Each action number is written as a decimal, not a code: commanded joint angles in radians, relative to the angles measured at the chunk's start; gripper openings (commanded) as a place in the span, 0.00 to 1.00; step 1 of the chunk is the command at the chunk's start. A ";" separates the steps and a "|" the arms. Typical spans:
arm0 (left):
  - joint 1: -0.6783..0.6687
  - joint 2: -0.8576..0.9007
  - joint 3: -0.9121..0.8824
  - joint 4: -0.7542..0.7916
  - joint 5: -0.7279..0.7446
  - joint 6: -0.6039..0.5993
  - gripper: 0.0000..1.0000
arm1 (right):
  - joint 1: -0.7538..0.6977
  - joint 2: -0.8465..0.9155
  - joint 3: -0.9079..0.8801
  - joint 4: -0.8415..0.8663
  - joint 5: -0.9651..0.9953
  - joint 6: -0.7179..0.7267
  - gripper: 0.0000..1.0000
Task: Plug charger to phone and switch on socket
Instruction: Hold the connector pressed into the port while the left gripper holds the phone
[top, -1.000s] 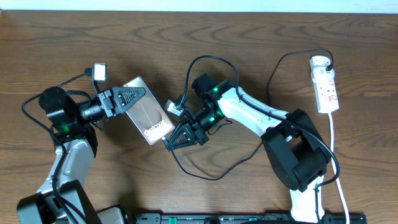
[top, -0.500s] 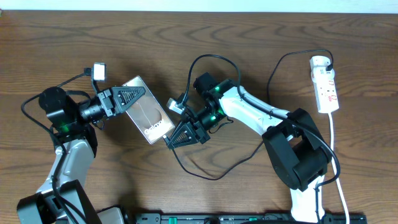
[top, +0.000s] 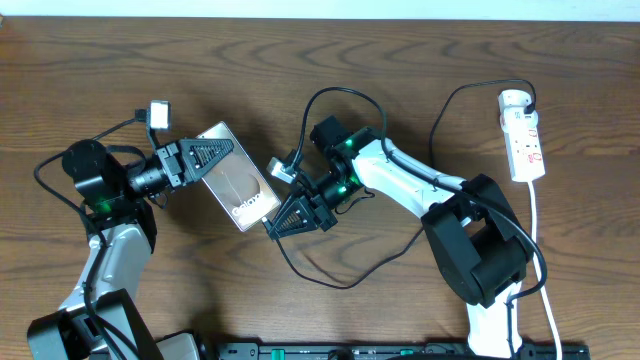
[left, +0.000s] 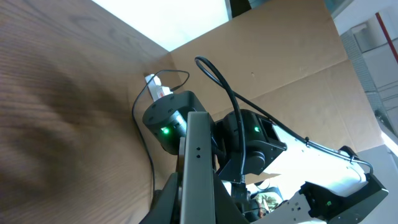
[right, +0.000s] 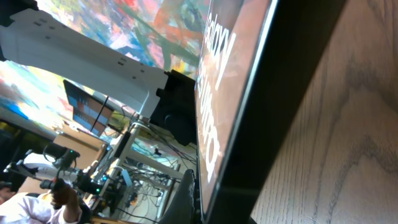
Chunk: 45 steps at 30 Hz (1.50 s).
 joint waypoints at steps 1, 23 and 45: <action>-0.004 -0.002 -0.002 0.006 0.030 -0.015 0.07 | 0.002 0.010 0.007 0.006 -0.043 -0.005 0.01; -0.039 -0.002 -0.001 0.006 0.030 0.039 0.07 | 0.002 0.010 0.007 0.058 -0.043 0.081 0.01; -0.040 -0.002 -0.003 -0.017 0.030 0.144 0.07 | 0.000 0.010 0.007 0.115 -0.043 0.138 0.01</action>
